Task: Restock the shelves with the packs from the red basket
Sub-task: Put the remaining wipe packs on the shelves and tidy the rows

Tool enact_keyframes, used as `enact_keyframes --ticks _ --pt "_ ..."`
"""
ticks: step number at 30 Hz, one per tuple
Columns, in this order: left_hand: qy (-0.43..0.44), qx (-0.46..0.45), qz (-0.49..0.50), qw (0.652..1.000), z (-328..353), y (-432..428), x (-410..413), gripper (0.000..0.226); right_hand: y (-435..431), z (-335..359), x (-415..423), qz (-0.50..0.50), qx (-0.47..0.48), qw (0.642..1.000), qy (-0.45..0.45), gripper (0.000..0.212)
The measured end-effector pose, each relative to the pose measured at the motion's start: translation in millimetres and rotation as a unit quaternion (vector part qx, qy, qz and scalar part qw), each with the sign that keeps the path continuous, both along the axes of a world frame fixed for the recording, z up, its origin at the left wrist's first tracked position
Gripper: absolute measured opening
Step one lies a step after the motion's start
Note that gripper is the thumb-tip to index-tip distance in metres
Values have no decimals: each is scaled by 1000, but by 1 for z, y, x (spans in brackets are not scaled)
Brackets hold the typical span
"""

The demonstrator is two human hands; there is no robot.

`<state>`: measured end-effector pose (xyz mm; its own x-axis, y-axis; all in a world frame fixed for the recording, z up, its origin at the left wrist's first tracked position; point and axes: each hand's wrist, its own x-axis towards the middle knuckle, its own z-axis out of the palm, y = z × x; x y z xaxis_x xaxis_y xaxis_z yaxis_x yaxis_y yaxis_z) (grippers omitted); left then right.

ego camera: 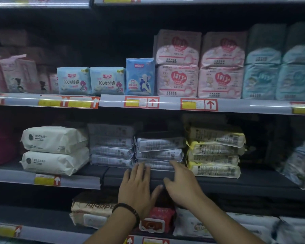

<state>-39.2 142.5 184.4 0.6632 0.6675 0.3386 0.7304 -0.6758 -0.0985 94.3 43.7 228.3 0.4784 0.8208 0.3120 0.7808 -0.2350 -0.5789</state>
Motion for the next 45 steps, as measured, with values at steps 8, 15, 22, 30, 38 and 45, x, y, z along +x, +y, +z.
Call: enact_keyframes --ticks 8,15,22,30,38,45 --pt "7 -7 29 1000 5 -4 7 106 -6 -4 3 -2 -4 1000 -11 70" --pt "-26 42 -25 998 4 -9 25 90 -2 0 2 -51 -43 998 -15 76" --pt "20 29 -9 999 9 0 31 88 3 7 6 -66 -63 996 -6 79" --pt "-64 102 -55 991 9 -12 29 81 -1 17 -1 -61 52 996 -23 66" --pt "-98 71 -21 992 7 23 27 92 2 22 -3 -36 54 997 36 83" --pt "-95 53 -26 994 11 36 25 98 9 15 -2 -31 89 993 78 88"
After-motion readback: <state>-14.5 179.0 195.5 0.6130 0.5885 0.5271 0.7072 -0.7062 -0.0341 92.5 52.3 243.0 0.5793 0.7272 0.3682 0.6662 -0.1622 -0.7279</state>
